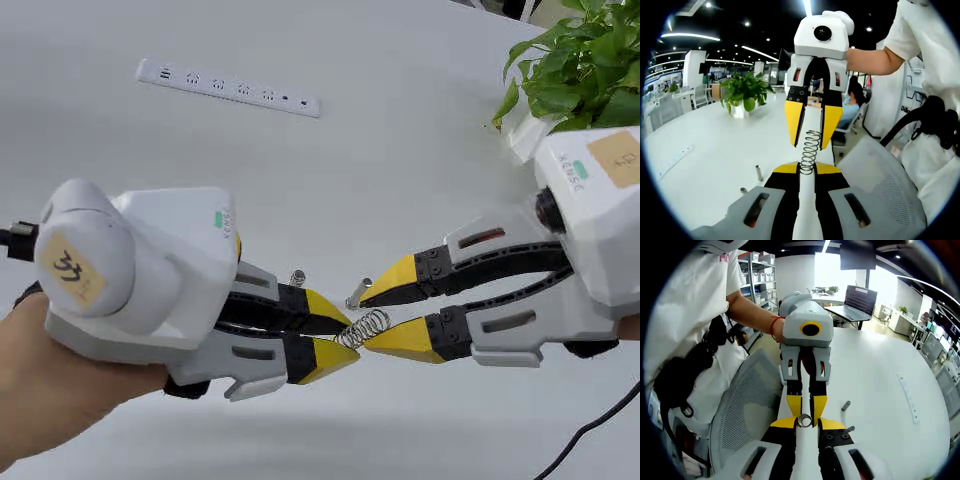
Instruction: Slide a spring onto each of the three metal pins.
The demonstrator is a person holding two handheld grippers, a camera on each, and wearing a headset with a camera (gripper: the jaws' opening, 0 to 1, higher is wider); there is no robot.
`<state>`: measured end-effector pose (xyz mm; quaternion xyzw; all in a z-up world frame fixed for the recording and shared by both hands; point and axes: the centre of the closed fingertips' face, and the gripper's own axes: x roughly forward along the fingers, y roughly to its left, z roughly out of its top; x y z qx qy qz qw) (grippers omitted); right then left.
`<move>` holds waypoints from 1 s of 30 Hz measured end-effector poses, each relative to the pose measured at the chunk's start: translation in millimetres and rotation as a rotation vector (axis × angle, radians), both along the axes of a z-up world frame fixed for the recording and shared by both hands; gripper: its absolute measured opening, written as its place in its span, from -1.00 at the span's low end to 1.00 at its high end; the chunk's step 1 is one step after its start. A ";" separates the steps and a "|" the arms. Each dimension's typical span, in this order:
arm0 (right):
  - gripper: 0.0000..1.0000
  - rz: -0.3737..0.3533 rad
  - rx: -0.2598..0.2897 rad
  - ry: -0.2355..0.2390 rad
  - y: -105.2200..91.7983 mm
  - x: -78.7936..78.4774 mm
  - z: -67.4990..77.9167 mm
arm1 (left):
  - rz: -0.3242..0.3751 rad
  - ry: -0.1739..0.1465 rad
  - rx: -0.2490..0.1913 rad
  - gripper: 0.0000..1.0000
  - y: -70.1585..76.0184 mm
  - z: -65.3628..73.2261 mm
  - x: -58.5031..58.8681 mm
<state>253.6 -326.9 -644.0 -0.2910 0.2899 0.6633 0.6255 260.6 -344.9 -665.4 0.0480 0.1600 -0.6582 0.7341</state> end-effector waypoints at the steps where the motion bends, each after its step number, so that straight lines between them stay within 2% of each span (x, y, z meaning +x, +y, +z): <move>1: -0.76 0.012 -0.016 -0.005 -0.2 0.2 -1.1 | 0.000 0.000 0.001 -0.88 0.1 -0.2 0.0; 4: -0.76 0.061 -0.062 -0.022 1.3 -0.7 -4.9 | 0.001 -0.002 0.012 -0.88 0.6 -2.3 0.5; 14: -0.82 0.146 -0.151 -0.034 2.0 -1.2 -16.4 | 0.000 0.004 0.024 -0.88 -0.2 -7.1 1.3; 21: -0.85 0.173 -0.188 -0.040 0.0 -0.8 -20.9 | 0.004 0.011 0.030 -0.88 1.6 -9.4 1.8; 30: -0.83 0.176 -0.191 -0.046 -0.3 0.0 -21.9 | 0.002 0.015 0.031 -0.88 0.8 -11.1 1.9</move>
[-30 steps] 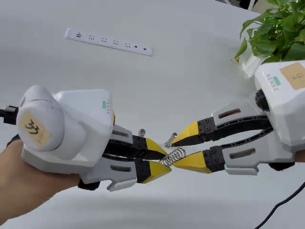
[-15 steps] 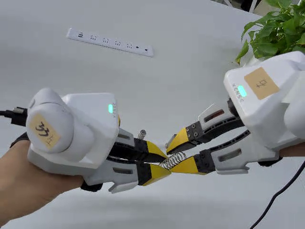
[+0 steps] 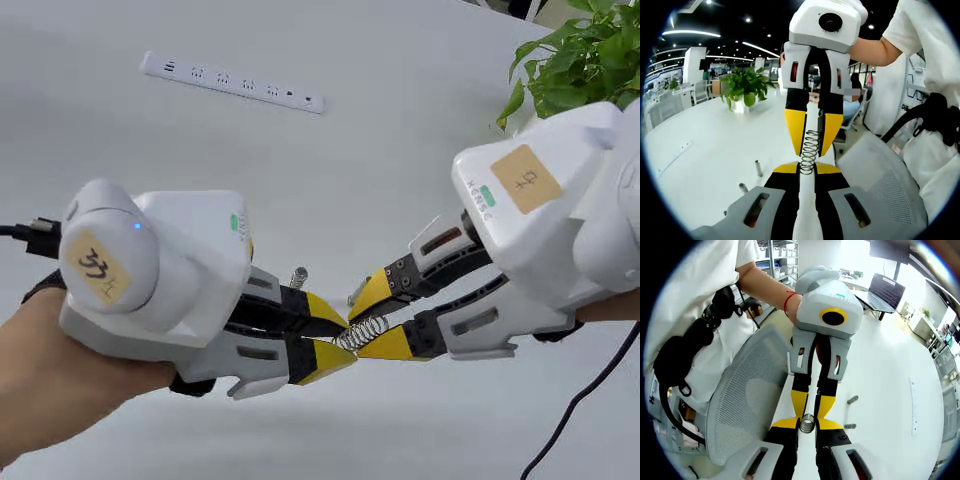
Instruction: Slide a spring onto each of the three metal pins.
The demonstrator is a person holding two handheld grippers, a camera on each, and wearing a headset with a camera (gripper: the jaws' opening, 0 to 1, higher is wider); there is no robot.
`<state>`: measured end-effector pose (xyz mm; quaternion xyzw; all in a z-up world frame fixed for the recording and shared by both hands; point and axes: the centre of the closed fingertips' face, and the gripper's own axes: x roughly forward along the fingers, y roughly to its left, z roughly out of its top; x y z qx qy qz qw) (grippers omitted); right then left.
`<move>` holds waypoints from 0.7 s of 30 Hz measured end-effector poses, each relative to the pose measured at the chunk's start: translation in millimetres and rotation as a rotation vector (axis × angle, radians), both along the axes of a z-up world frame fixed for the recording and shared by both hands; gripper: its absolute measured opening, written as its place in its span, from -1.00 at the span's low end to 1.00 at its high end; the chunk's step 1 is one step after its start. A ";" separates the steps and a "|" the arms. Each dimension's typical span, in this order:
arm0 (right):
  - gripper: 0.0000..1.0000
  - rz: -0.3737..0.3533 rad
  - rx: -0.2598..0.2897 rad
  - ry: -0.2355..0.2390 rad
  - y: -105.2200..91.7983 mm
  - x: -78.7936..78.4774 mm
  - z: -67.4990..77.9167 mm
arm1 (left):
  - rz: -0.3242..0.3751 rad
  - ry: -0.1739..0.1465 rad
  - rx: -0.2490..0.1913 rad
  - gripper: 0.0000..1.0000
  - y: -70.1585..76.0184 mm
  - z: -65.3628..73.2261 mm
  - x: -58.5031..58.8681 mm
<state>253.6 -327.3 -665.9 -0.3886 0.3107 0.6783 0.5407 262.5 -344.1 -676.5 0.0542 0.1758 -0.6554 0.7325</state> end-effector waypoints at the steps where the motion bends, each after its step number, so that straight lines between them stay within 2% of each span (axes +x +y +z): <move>1: -0.86 0.002 0.001 -0.001 0.0 0.1 0.0 | 0.000 0.002 -0.001 -0.88 -0.3 0.0 0.0; 21: -0.88 -0.014 0.002 -0.003 2.9 -1.4 -3.2 | 0.006 0.010 -0.003 -0.87 1.9 -3.5 -0.9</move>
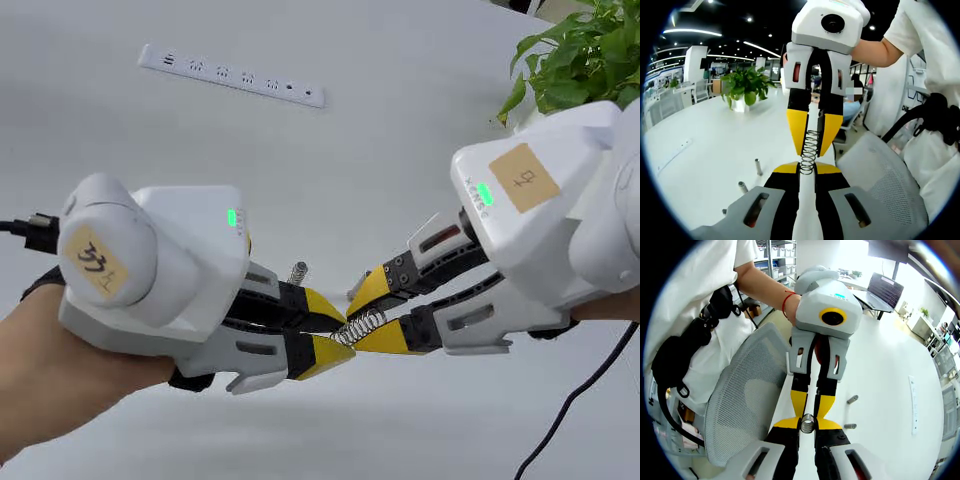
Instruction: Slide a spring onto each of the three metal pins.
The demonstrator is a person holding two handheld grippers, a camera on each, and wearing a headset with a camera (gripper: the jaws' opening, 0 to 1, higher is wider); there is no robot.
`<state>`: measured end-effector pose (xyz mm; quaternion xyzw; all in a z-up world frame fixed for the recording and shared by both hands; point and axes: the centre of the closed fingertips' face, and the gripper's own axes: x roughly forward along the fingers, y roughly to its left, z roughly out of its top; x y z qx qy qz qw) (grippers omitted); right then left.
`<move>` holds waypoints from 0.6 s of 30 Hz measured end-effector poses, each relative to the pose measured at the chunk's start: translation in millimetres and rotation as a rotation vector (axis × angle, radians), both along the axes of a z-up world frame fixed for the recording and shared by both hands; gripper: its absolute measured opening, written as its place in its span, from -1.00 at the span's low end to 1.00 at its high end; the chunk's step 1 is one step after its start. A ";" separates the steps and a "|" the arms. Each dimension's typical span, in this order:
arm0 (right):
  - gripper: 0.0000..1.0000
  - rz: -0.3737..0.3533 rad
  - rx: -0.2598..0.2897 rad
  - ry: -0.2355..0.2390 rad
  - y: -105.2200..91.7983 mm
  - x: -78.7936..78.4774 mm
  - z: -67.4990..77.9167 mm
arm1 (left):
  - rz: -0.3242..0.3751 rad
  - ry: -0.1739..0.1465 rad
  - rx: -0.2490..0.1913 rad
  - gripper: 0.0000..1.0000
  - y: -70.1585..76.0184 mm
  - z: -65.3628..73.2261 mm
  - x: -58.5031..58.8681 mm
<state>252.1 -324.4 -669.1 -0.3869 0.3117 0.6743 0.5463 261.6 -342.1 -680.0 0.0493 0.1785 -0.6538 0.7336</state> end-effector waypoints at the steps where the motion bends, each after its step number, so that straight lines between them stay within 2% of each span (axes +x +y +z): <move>1: -0.88 0.000 0.000 0.000 0.4 -0.1 -0.1 | 0.001 0.000 -0.001 -0.87 0.2 -0.2 -0.1; 12: -0.88 -0.016 -0.003 0.006 -0.2 1.4 -0.8 | 0.011 -0.004 -0.006 -0.84 5.0 -2.4 0.7; 18: -0.88 -0.065 0.004 -0.014 -8.7 15.7 5.3 | 0.035 -0.001 0.013 -0.72 16.1 -9.9 3.4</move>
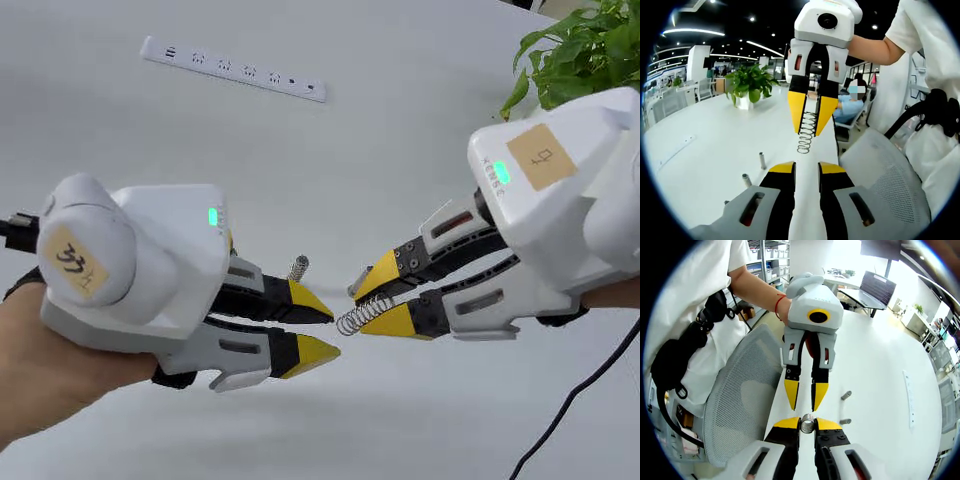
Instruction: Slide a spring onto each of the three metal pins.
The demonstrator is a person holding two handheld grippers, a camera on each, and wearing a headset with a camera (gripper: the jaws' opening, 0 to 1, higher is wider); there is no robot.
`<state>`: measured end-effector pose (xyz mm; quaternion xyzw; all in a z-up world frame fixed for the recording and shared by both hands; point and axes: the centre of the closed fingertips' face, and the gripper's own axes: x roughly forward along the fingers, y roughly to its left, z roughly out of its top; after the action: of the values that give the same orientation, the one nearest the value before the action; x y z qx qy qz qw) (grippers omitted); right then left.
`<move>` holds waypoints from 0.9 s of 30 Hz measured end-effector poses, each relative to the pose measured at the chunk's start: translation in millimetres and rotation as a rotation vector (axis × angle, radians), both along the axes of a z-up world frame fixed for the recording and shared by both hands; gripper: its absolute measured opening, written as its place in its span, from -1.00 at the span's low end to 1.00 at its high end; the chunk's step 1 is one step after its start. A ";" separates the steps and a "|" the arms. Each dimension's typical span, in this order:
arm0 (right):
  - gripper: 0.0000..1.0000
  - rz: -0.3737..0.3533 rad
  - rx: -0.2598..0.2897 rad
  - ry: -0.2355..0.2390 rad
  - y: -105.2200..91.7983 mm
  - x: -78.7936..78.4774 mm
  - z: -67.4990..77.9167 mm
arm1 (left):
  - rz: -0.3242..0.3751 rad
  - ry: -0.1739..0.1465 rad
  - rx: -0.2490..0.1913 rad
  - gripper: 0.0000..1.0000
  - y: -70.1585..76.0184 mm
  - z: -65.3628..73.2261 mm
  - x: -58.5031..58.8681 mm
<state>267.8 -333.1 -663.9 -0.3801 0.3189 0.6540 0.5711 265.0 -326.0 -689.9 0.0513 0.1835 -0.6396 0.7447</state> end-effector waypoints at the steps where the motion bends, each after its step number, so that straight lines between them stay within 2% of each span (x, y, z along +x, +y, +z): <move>1: -0.88 -0.011 -0.002 -0.003 -2.0 2.8 0.5 | 0.006 0.001 0.002 -0.71 2.0 -0.5 0.9; 7: -0.88 -0.080 -0.023 -0.029 -18.1 24.1 -1.2 | 0.063 -0.007 0.003 -0.58 19.4 -1.2 10.4; 15: -0.88 -0.155 -0.063 -0.053 -37.1 48.3 -11.6 | 0.129 -0.013 0.017 -0.37 43.4 -6.6 20.9; 27: -0.88 -0.227 -0.112 -0.060 -51.7 69.6 -29.1 | 0.169 -0.003 0.037 -0.13 65.4 -15.5 25.9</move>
<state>337.4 -384.8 -692.9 -0.3924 0.3785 0.5547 0.6286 290.9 -260.6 -705.3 0.0506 0.1979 -0.5709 0.7952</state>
